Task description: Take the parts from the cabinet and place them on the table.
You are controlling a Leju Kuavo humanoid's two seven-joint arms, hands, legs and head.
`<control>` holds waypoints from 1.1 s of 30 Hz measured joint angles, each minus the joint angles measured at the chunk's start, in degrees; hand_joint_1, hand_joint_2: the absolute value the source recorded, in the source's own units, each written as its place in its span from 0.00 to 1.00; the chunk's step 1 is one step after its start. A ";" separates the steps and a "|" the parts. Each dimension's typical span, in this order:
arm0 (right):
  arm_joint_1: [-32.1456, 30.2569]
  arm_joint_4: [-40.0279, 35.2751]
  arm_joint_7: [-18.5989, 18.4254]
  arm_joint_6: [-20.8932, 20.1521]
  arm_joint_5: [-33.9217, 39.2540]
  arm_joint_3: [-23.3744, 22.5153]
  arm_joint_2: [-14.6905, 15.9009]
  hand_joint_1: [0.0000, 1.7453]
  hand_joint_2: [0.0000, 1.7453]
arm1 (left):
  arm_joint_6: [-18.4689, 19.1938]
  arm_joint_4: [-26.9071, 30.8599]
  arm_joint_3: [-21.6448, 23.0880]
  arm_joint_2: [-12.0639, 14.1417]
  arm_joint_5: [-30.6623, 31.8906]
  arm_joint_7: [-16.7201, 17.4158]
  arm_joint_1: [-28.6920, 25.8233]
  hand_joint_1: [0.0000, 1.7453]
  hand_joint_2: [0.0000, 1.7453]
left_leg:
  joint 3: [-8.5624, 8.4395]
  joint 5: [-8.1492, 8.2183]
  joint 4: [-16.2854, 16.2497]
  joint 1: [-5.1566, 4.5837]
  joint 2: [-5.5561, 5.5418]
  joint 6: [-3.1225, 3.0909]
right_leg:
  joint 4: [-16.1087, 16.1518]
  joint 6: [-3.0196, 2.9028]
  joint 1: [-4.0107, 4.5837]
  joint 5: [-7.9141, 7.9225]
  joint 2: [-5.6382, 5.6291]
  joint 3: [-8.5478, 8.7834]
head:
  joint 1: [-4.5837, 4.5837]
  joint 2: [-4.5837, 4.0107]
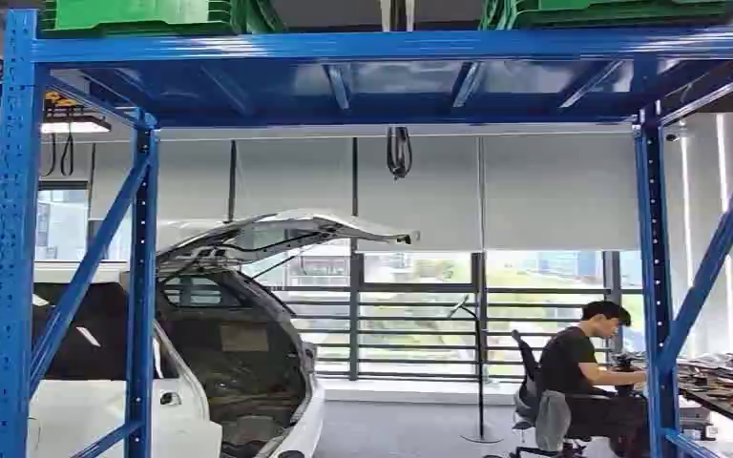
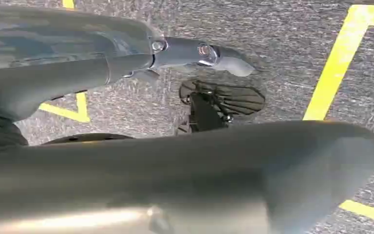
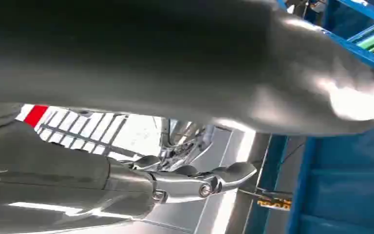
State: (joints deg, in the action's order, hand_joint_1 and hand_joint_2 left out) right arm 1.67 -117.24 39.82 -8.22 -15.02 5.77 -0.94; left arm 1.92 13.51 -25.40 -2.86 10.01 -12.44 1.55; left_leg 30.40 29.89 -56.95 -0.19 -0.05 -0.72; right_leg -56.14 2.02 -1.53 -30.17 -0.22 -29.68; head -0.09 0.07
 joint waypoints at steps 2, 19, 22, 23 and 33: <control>-0.06 -0.22 0.00 0.35 -0.24 0.33 0.07 0.00 0.00 | 0.15 0.00 -0.15 0.02 0.41 -0.28 0.03 0.00 0.00 | 0.03 0.14 -0.06 -0.06 0.00 -0.24 | 0.11 0.24 -0.02 -0.04 0.03 0.06 | 0.00 0.00; -0.99 -1.35 0.00 0.98 -2.40 1.92 0.26 0.00 0.00 | 0.42 -0.04 -0.37 0.04 2.82 -0.59 0.38 0.00 0.00 | -5.21 3.42 2.27 1.25 -0.13 1.30 | -1.73 -0.85 0.78 2.44 -0.13 -4.46 | 0.02 0.07; -0.82 -1.73 0.04 0.83 -2.69 2.27 0.13 0.00 0.00 | 0.44 -0.04 -0.35 0.00 3.41 -0.52 0.67 0.00 0.00 | -1.58 6.72 -5.05 1.39 -0.12 1.93 | -1.16 -1.94 0.37 1.68 0.26 -3.12 | -0.02 0.07; -0.90 -1.73 0.04 0.72 -2.82 2.29 0.11 0.00 0.00 | 0.42 -0.04 -0.37 0.00 3.69 -0.52 0.64 0.00 0.00 | 1.64 8.61 -10.28 1.40 -0.12 2.06 | -1.16 -2.02 0.39 1.36 0.32 -2.90 | -0.02 0.07; -0.97 -1.88 0.02 0.46 -3.56 2.67 0.02 0.00 0.00 | 0.41 -0.44 -0.90 -0.04 5.09 -0.44 0.21 0.00 0.00 | 4.53 -0.74 -3.47 0.93 -0.20 0.15 | -1.21 0.22 0.53 -2.36 -0.20 0.99 | 0.04 0.07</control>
State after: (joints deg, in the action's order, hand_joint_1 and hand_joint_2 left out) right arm 0.69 -119.12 39.85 -7.76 -18.58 8.44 -0.92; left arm 2.34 13.07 -26.29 -2.91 15.10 -12.87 1.76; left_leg 34.93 29.15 -60.42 0.73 -0.26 -0.57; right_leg -57.35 2.23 -1.00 -32.54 -0.42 -28.69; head -0.04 0.13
